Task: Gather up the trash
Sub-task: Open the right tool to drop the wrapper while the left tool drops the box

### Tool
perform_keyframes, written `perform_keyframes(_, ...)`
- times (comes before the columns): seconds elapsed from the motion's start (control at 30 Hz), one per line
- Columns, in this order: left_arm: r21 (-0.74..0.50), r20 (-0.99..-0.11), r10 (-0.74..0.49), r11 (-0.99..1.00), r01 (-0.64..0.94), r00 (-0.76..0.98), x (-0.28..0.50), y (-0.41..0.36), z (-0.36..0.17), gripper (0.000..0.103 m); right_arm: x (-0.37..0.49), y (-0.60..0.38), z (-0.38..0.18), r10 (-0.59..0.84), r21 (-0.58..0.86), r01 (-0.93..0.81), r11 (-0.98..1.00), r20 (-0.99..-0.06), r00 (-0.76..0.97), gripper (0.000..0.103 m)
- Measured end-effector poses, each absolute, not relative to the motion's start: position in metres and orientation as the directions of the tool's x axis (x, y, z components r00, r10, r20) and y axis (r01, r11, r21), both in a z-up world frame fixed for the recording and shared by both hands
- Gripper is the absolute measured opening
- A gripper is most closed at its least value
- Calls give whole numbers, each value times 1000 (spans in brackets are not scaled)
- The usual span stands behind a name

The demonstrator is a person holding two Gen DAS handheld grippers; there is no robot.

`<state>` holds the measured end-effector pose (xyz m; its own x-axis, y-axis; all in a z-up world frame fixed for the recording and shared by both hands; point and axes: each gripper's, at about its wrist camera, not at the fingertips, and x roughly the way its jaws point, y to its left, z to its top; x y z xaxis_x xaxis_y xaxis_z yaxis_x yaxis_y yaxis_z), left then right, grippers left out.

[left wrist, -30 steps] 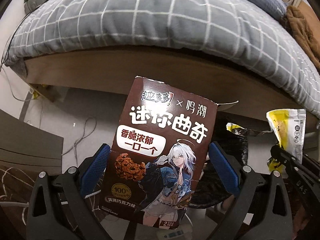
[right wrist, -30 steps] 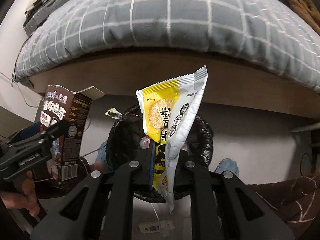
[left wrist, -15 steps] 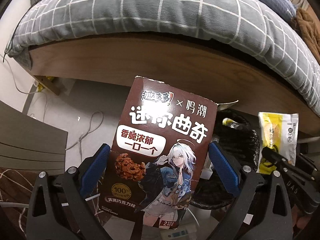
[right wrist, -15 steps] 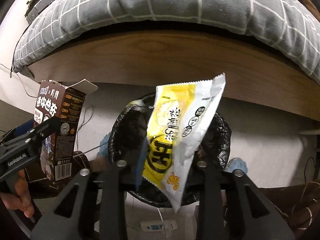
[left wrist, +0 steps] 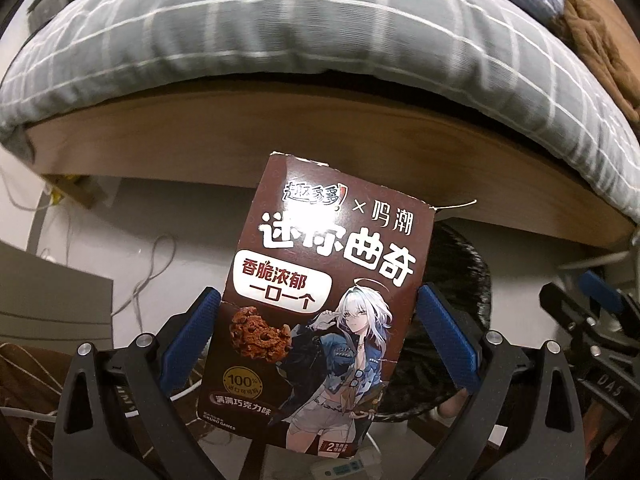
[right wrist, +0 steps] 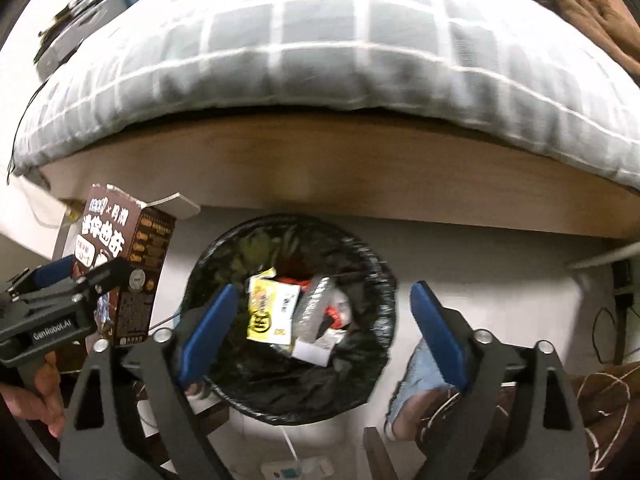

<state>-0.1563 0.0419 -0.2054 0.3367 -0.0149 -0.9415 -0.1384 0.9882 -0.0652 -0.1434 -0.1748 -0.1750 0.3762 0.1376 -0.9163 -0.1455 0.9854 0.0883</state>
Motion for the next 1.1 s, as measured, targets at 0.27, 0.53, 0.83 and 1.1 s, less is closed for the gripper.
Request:
perform_keyframes(0.27,-74,-945,-49,995,-66,322,-152,-2,-208,96,-144,-222,-159,80,60,-61,996,-898,432,95)
perform_keyframes(0.53,-71,-939,-63,997,-13,338,-151,-25,-207,97,-147,-238,-159,68,60,-31,998,-897,437,95)
perform_keyframes(0.83,-43,-921,-40,999,2,388,-153,-27,-193,97,-145,-232,-157,74,67,-32,997,-895,439,95)
perform_keyframes(1.1,-59,-878,-45,998,-15,476,-161,-12,-134,97,-152,-227,-101,84,61,-61,996,-844,530,95)
